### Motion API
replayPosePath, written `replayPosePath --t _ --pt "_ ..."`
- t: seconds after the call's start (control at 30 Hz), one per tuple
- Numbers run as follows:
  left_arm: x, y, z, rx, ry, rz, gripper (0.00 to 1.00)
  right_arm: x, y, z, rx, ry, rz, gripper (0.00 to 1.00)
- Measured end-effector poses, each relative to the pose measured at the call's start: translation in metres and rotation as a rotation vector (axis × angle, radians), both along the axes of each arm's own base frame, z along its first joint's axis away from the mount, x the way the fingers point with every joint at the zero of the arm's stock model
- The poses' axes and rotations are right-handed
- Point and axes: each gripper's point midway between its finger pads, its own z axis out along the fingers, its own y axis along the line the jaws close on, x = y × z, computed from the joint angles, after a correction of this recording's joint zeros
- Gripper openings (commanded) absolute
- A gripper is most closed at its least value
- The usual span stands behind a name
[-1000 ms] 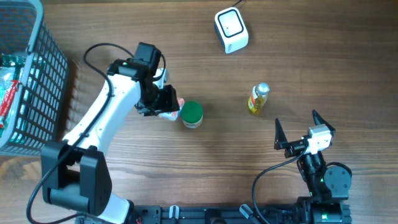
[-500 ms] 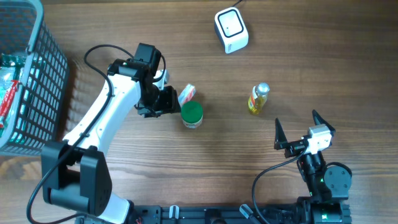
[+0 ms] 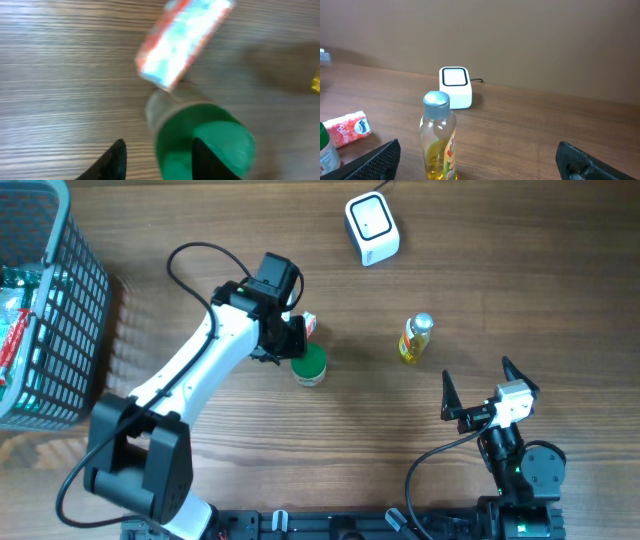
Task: Scan the item barcode
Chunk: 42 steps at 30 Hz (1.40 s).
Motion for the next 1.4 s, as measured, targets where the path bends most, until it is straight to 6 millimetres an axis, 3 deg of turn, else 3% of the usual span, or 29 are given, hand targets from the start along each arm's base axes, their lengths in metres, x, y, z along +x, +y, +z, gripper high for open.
replayPosePath --t 0.1,0.23,0.43,0.6,0.73,0.83,0.93,1.03,1.1,1.23,1.4 --pt "0.006 0.009 -0.001 0.036 -0.019 0.050 0.43 0.000 0.000 0.000 0.000 0.000 0.000 1.00" --pt "0.005 0.010 -0.001 0.042 -0.015 0.062 0.44 0.000 0.000 0.000 0.000 0.000 0.000 1.00" --pt "-0.001 -0.002 -0.001 0.045 -0.017 0.028 0.43 0.000 0.000 0.000 0.000 0.000 0.000 1.00" --pt "-0.004 -0.014 0.000 0.046 -0.034 -0.051 0.53 0.000 0.000 0.000 0.000 0.000 0.000 1.00" --pt "-0.004 -0.016 0.000 0.053 -0.048 -0.118 0.53 0.000 0.000 0.000 0.000 0.000 0.000 1.00" --pt "-0.003 -0.016 0.001 0.064 -0.063 -0.201 0.54 0.000 0.000 0.000 0.000 0.000 0.000 1.00" --pt "0.005 -0.022 0.009 0.072 -0.123 -0.344 0.64 0.000 0.000 0.000 0.000 0.000 0.000 1.00" --pt "0.017 -0.033 0.025 0.053 -0.231 -0.471 0.78 0.000 0.000 0.000 0.000 0.000 0.000 1.00" --pt "0.015 -0.044 0.040 -0.003 -0.272 -0.559 0.81 0.000 0.000 0.000 0.000 0.000 0.000 1.00" --pt "0.001 -0.057 0.041 -0.067 -0.262 -0.692 0.92 0.000 0.000 0.000 0.000 0.000 0.000 1.00" --pt "-0.007 -0.059 0.024 -0.082 -0.202 -0.753 0.93 0.000 0.000 0.000 0.000 0.000 0.000 1.00"
